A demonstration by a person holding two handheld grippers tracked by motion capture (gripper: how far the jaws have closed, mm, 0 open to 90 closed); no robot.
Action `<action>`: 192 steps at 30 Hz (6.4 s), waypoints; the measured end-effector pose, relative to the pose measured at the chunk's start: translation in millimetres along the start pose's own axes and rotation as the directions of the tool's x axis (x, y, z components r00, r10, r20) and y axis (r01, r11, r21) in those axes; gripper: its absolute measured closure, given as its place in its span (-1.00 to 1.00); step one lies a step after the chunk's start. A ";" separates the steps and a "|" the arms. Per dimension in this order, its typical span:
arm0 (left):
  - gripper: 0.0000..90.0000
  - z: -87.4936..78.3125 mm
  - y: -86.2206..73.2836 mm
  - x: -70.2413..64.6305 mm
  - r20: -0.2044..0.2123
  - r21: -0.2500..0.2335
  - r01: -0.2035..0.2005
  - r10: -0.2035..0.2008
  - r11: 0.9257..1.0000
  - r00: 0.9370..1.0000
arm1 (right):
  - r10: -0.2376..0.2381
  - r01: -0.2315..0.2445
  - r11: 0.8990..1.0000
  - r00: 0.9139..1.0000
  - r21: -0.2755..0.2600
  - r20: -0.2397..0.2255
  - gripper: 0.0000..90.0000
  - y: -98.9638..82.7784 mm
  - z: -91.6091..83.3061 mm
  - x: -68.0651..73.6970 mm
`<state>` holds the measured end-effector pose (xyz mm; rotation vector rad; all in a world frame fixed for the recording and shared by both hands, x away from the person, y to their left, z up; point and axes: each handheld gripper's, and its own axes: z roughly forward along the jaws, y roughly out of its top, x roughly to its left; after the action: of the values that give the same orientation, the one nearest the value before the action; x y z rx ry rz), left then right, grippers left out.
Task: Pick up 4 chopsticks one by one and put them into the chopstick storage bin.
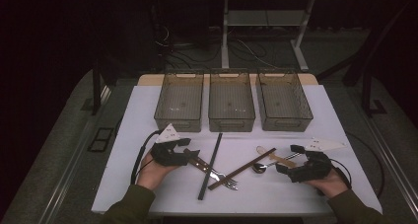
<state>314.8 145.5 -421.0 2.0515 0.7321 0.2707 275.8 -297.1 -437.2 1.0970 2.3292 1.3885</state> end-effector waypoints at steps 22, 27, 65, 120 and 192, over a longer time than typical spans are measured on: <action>0.98 41.6 21.0 -9.6 0.012 0.112 -0.005 0.003 0.994 1.000 | 0.006 -0.006 1.000 1.000 -0.003 0.006 -0.95 0.8 1.3 -2.3; 0.99 54.6 24.0 -11.2 0.000 0.159 -0.015 0.016 0.987 1.000 | 0.007 -0.007 1.000 1.000 -0.004 0.007 -0.95 0.9 2.1 -2.6; 0.98 90.4 32.9 -22.2 0.004 0.268 -0.056 0.057 0.962 0.998 | -0.022 0.022 1.000 1.000 0.000 0.022 -0.95 -0.4 -2.8 3.7; 0.99 97.6 34.1 -45.2 0.173 0.257 -0.156 0.114 0.954 0.978 | -0.024 0.024 1.000 0.999 0.006 0.024 -0.95 -0.5 -2.4 4.4; 0.60 -11.3 -28.6 -25.8 0.198 0.099 -0.010 -0.009 0.995 0.980 | -0.026 0.025 0.999 0.999 0.022 0.025 -0.95 -1.7 2.9 8.0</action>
<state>277.8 149.6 -436.0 2.1358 0.6326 0.0287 270.9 -290.1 -438.7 1.0807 2.3377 1.3350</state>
